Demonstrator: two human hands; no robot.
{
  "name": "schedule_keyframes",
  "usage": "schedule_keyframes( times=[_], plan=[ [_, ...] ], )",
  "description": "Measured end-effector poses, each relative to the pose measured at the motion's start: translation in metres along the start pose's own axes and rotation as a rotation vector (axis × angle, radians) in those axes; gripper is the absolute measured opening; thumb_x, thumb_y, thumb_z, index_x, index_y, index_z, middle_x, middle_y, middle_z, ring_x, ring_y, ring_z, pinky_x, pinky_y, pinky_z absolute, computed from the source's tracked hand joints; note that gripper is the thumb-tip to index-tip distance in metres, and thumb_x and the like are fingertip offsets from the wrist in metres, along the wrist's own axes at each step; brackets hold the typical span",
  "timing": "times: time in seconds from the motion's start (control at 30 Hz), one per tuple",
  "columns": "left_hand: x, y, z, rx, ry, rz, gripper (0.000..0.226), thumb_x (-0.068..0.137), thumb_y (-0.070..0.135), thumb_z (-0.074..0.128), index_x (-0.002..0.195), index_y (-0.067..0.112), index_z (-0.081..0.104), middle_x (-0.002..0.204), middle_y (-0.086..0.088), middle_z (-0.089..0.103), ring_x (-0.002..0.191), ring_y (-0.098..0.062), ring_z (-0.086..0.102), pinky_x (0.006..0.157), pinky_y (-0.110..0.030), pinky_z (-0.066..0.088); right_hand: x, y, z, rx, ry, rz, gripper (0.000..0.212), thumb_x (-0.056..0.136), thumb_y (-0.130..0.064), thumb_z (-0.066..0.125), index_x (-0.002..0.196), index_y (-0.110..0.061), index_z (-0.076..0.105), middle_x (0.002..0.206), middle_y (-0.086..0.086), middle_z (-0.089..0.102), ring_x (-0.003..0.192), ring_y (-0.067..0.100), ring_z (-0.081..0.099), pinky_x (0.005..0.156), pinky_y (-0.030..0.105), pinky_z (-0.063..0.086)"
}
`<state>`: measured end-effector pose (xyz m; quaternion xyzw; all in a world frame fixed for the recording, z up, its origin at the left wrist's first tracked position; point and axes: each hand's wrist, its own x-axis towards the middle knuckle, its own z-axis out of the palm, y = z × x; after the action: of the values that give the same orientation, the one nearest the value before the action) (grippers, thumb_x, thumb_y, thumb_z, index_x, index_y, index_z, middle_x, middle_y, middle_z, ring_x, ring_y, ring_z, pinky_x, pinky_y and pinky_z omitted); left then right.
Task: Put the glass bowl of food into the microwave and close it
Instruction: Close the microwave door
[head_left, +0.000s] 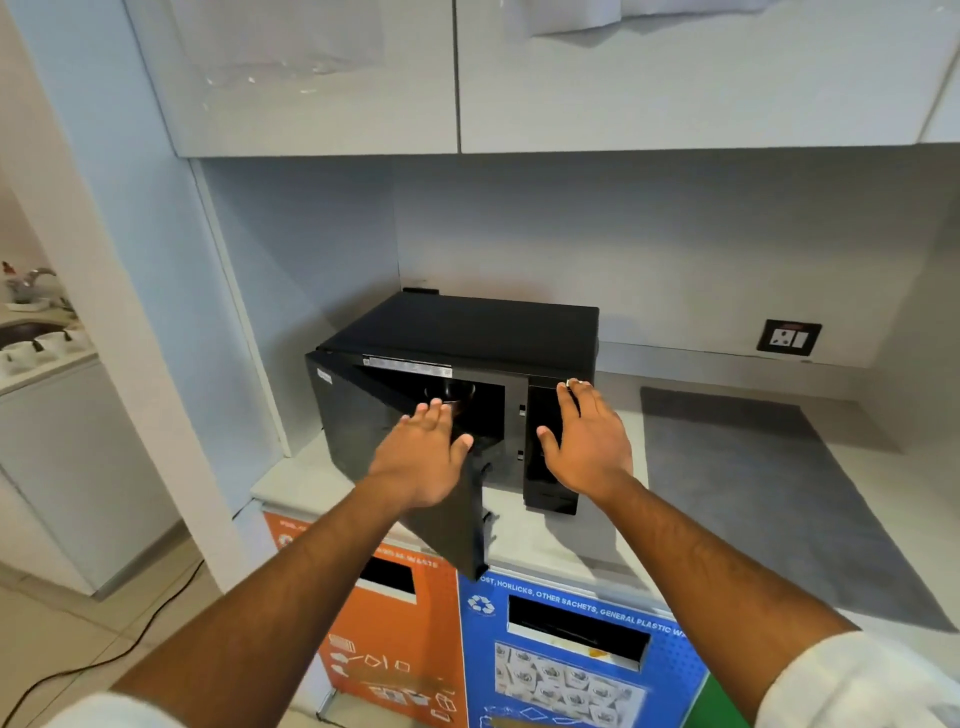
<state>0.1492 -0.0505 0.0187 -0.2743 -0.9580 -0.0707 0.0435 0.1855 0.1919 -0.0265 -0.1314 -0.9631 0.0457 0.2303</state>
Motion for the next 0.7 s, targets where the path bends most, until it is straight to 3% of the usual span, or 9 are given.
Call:
schedule_keyframes(
  times=[0.17, 0.33, 0.53, 0.7],
  plan=[
    [0.049, 0.022, 0.010, 0.062, -0.007, 0.108, 0.065, 0.104, 0.043, 0.016, 0.158, 0.006, 0.010, 0.168, -0.012, 0.008, 0.156, -0.026, 0.005, 0.127, -0.041, 0.009, 0.007, 0.000, 0.003, 0.023, 0.106, 0.010, 0.090, 0.094, -0.079, 0.015, 0.153, -0.017, 0.044, 0.158, 0.006, 0.046, 0.148, 0.026, 0.038, 0.119, 0.042, 0.031],
    [0.084, 0.024, 0.016, 0.087, -0.005, 0.176, 0.063, 0.105, 0.039, 0.020, 0.158, 0.008, 0.006, 0.168, -0.009, 0.006, 0.156, -0.025, 0.004, 0.127, -0.041, 0.011, 0.014, -0.005, 0.010, -0.032, 0.135, 0.053, 0.102, 0.079, -0.093, 0.028, 0.147, -0.020, 0.049, 0.150, 0.002, 0.055, 0.141, 0.025, 0.048, 0.115, 0.042, 0.038],
    [0.110, 0.018, 0.026, 0.049, 0.045, 0.251, 0.061, 0.105, 0.038, 0.022, 0.158, 0.012, 0.007, 0.169, -0.005, 0.005, 0.156, -0.022, 0.003, 0.127, -0.040, 0.010, 0.029, -0.019, 0.005, -0.097, 0.165, 0.157, 0.092, 0.073, -0.091, 0.047, 0.131, -0.021, 0.061, 0.126, -0.002, 0.064, 0.120, 0.019, 0.059, 0.098, 0.035, 0.054],
    [0.123, 0.010, 0.035, 0.000, 0.107, 0.315, 0.059, 0.105, 0.034, 0.028, 0.158, 0.012, 0.012, 0.168, -0.005, 0.010, 0.156, -0.021, 0.006, 0.126, -0.038, 0.011, 0.045, -0.032, 0.001, -0.121, 0.171, 0.227, 0.084, 0.073, -0.086, 0.055, 0.123, -0.018, 0.064, 0.125, -0.001, 0.063, 0.119, 0.018, 0.057, 0.086, 0.032, 0.058]
  ],
)
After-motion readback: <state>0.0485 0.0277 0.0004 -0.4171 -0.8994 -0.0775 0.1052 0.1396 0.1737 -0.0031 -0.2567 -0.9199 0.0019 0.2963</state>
